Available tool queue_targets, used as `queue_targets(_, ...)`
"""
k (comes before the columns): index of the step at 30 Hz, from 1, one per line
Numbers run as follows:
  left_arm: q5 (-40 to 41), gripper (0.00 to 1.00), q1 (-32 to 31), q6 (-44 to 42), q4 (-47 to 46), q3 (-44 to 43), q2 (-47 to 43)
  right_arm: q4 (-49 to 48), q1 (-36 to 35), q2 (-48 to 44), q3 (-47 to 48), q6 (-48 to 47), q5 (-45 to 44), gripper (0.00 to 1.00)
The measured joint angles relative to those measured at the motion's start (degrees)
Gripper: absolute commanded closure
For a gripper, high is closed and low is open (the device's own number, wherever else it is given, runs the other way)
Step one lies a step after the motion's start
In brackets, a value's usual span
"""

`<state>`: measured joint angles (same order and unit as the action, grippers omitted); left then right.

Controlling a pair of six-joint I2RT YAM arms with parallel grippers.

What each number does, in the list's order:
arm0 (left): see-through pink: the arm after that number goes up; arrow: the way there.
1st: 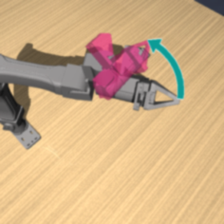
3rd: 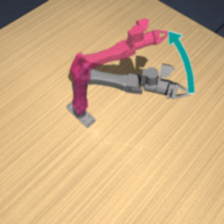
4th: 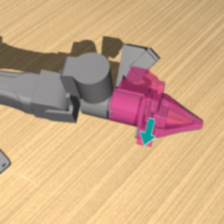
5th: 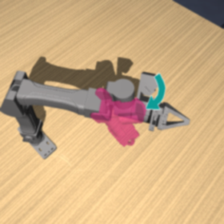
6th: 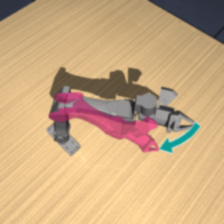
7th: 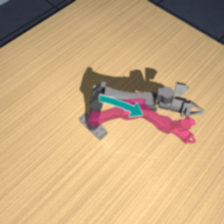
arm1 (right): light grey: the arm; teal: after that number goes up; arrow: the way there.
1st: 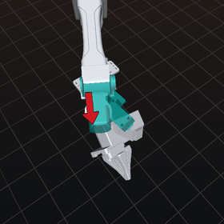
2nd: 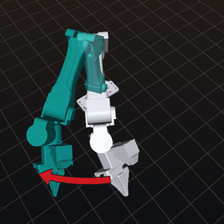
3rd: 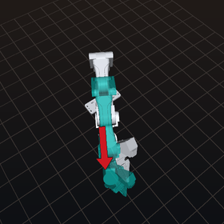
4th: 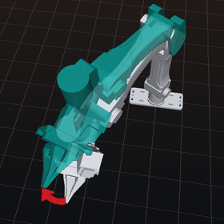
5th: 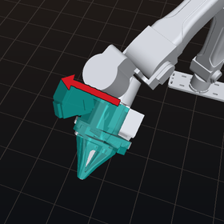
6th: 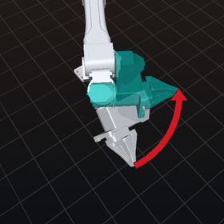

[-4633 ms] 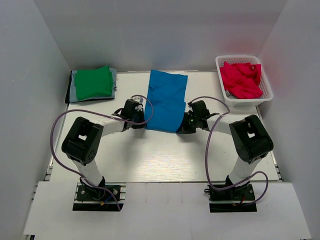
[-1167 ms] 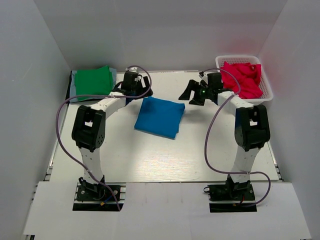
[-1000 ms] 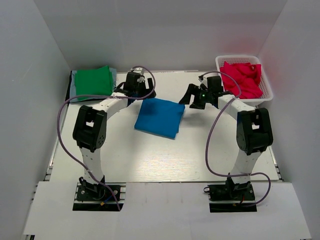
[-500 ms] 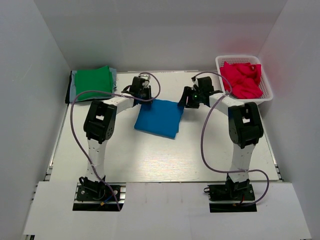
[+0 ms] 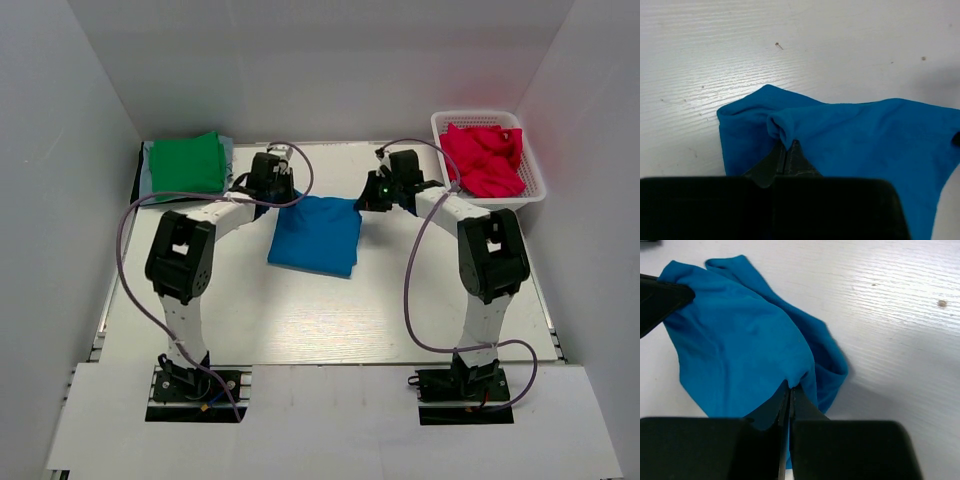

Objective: Fold and stack the t-shirts
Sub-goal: Fold the long partially folded tshirt into a neat square

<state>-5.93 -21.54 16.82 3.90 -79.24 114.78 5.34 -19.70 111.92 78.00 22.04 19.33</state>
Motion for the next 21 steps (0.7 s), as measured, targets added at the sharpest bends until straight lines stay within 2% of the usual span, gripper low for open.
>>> queue_targets(7,0.57,1.00,0.15,0.22,-1.84,2.86,-6.45,-1.64,-0.63,-1.84,-0.20,0.02,0.31,1.00)
queue_targets(14,4.17,1.00,0.81,0.72,-1.64,1.66,-3.89,-1.81,-0.50,2.14,2.97,0.26,0.02,0.99)
queue_targets(16,6.32,0.94,0.83,1.27,-1.11,0.09,-1.27,-1.62,-0.50,4.61,4.85,0.26,-0.57,0.98)
queue_targets(17,7.52,0.73,0.83,1.55,-0.83,-0.59,0.28,-1.18,-0.44,6.32,6.43,0.26,-0.96,0.92)
queue_targets(19,9.27,0.55,0.90,1.81,0.33,-2.19,3.02,-0.39,-0.20,10.01,9.99,0.55,-1.38,0.83)
queue_targets(20,10.36,0.38,0.98,1.97,0.96,-3.10,4.48,-0.24,-0.09,11.56,11.32,0.70,-1.64,0.71)
queue_targets(21,11.17,0.29,1.09,1.86,1.90,-4.20,5.90,0.09,0.11,12.70,12.15,1.01,-1.97,0.29)
